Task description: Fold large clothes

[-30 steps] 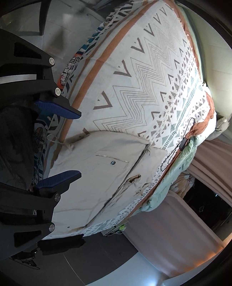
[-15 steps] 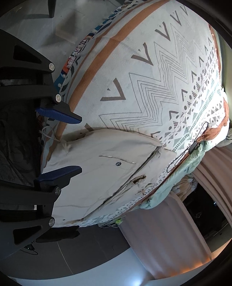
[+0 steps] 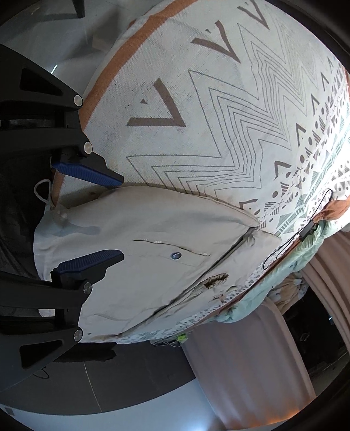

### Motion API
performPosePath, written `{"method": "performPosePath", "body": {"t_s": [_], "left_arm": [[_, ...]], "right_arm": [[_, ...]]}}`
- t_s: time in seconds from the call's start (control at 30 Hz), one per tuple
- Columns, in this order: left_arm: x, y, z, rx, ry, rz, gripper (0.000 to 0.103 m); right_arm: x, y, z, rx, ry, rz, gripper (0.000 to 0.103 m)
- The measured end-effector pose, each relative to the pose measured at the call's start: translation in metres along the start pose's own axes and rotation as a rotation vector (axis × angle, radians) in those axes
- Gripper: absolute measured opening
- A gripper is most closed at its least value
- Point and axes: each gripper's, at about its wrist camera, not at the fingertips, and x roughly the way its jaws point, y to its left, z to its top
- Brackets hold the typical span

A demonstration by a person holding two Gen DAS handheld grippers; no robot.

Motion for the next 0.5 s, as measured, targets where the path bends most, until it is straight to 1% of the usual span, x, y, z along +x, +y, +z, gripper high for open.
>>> {"method": "performPosePath", "body": {"t_s": [0.07,0.13,0.27,0.33,0.43,0.5], "left_arm": [[0.004,0.003,-0.001,-0.018,0.013,-0.013,0.051],[0.008,0.006,-0.002,-0.038,0.028,-0.022,0.051],[0.009,0.003,-0.006,-0.013,0.026,-0.009,0.051],[0.007,0.003,-0.006,-0.008,0.019,0.007,0.051],[0.012,0.003,-0.002,-0.025,0.023,0.005,0.051],[0.020,0.001,0.006,-0.042,0.037,-0.023,0.051]], "right_arm": [[-0.001,-0.003,-0.001,0.007,-0.003,0.017,0.065],[0.001,-0.006,-0.003,0.010,0.004,-0.004,0.065],[0.011,-0.015,-0.012,0.025,0.036,-0.033,0.065],[0.018,-0.012,-0.013,0.020,0.044,-0.029,0.065],[0.029,-0.006,-0.012,-0.001,0.063,-0.039,0.065],[0.039,0.000,-0.009,-0.012,0.071,-0.050,0.065]]}}
